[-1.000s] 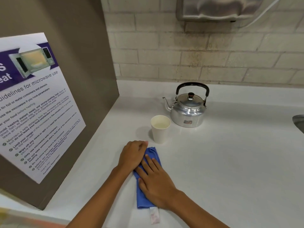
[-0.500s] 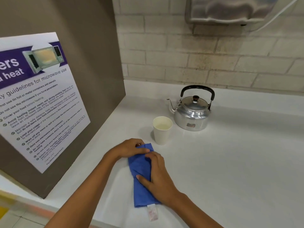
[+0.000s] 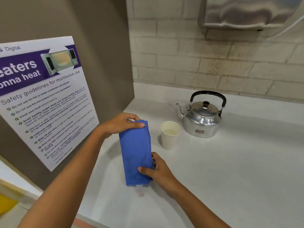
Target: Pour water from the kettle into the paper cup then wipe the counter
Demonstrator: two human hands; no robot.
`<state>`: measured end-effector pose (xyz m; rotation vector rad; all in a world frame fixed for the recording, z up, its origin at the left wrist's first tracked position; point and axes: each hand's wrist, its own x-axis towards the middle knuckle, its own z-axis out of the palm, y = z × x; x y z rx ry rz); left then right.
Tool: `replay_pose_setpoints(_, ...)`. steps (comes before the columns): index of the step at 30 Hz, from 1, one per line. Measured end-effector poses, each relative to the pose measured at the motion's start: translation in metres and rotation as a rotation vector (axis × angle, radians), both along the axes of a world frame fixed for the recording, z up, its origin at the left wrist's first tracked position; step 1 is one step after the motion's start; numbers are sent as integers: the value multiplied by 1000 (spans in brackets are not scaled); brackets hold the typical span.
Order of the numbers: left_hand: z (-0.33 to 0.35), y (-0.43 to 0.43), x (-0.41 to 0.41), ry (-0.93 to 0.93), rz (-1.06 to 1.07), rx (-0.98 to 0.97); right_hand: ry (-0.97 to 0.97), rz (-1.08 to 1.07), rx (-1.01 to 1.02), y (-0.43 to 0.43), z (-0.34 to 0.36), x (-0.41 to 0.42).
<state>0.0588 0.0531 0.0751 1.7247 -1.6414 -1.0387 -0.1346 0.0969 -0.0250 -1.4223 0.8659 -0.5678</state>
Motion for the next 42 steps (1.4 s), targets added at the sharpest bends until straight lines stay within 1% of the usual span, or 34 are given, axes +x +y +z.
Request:
replay_pose_setpoints(4, 18, -26, 12, -44, 14, -104, -42, -63, 28, -13, 18, 24)
replay_pose_setpoints(6, 27, -43, 17, -42, 4, -126, -62, -116, 50, -22, 24, 41)
replay_pose_setpoints(13, 29, -119, 34, -39, -11, -149, -252, -532, 213, -67, 27, 87)
replay_pose_setpoints(15, 25, -144, 35, -97, -46, -137, -301, -627, 256, -84, 26, 99)
replay_pose_setpoints(18, 16, -182, 33, -268, -112, -125, -355, -728, 298, -107, 21, 113)
replay_pose_setpoints(20, 10, -202, 30, -343, -126, -148, -388, -780, 324, -121, 17, 122)
replay_pose_setpoints(24, -7, -234, 30, -362, -118, -187, -433, -887, 349, -146, 9, 137)
replay_pose_setpoints(26, -17, -248, 31, -362, -121, -217, -426, -937, 349, -156, 5, 142)
replay_pose_setpoints(31, -43, -274, 32, -292, -141, -310, -405, -1002, 356, -177, -2, 147)
replay_pose_setpoints(34, -59, -285, 32, -261, -171, -331, -418, -994, 357, -185, -6, 147)
replay_pose_setpoints(36, -68, -288, 31, -317, -183, -320, -417, -974, 353, -188, -9, 146)
replay_pose_setpoints(39, -75, -287, 29, -433, -205, -246, -356, -916, 300, -187, -10, 147)
replay_pose_setpoints(42, -77, -281, 31, -454, -218, -199, -349, -905, 235, -183, -4, 151)
